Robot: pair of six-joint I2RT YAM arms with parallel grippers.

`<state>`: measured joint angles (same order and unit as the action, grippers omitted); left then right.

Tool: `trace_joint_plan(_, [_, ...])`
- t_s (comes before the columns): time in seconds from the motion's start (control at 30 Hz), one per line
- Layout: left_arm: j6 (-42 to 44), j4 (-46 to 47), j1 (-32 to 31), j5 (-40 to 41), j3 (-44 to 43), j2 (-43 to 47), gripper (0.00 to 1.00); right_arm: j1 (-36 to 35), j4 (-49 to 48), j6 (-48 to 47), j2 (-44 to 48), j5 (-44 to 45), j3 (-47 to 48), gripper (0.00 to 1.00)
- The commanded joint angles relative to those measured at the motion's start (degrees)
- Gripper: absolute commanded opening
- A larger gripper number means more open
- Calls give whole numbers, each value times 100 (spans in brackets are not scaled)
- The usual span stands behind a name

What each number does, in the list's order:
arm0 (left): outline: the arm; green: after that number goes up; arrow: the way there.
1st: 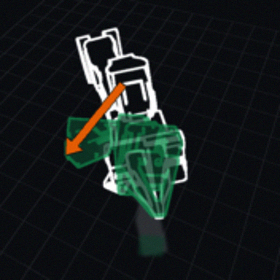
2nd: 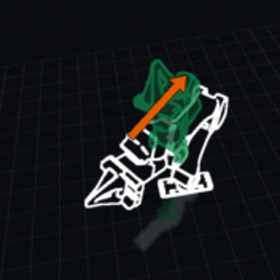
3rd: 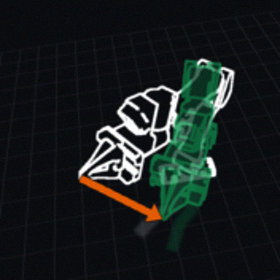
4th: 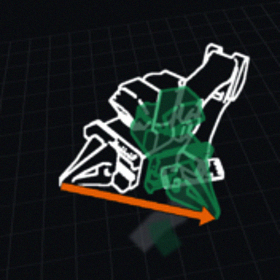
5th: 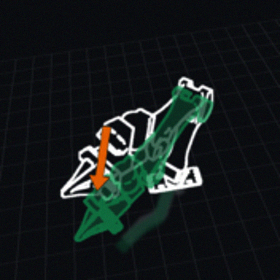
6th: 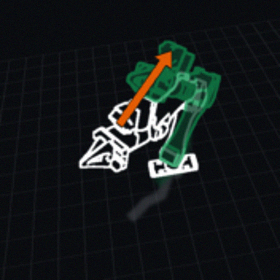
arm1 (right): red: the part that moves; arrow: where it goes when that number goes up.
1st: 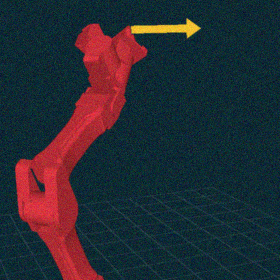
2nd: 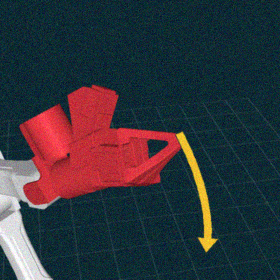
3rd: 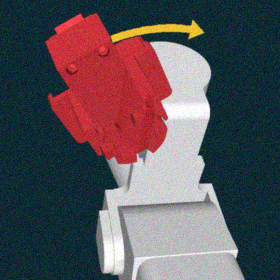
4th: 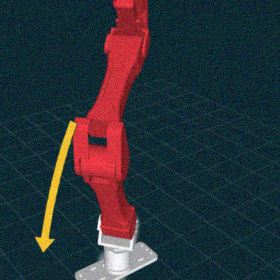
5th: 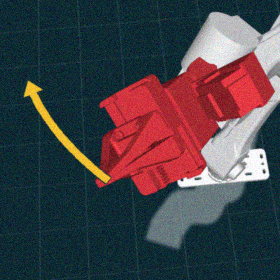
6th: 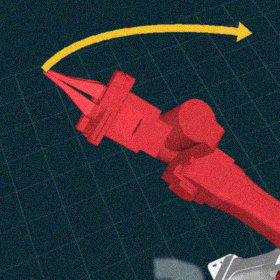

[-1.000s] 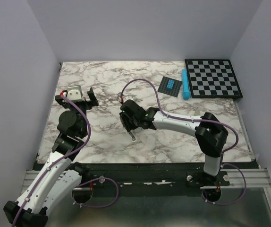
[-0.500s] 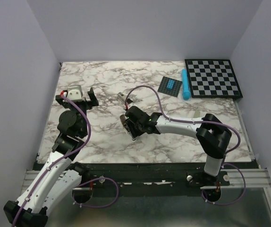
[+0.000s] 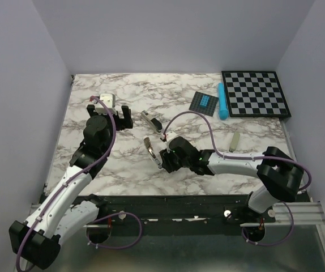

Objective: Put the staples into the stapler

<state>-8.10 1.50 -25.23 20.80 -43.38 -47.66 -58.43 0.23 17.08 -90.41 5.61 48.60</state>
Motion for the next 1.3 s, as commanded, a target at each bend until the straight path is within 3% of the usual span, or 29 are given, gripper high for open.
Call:
trace_joint_plan(0.0, [-693, -904, 27, -875, -180, -252, 99, -37, -946, -170, 76, 45, -220, 54])
trace_joint_plan(0.17, [-632, -1081, 27, -832, 73, -139, 99, -37, -86, -47, -169, 634, 465, 54])
trace_joint_plan(0.43, [-430, -1011, 27, -691, 110, -103, 99, -36, 1039, 155, -977, 793, 1546, 54])
trace_joint_plan(1.27, [-351, -950, 115, -673, 154, 29, 99, -45, 1498, 199, -1620, 688, 2127, 54])
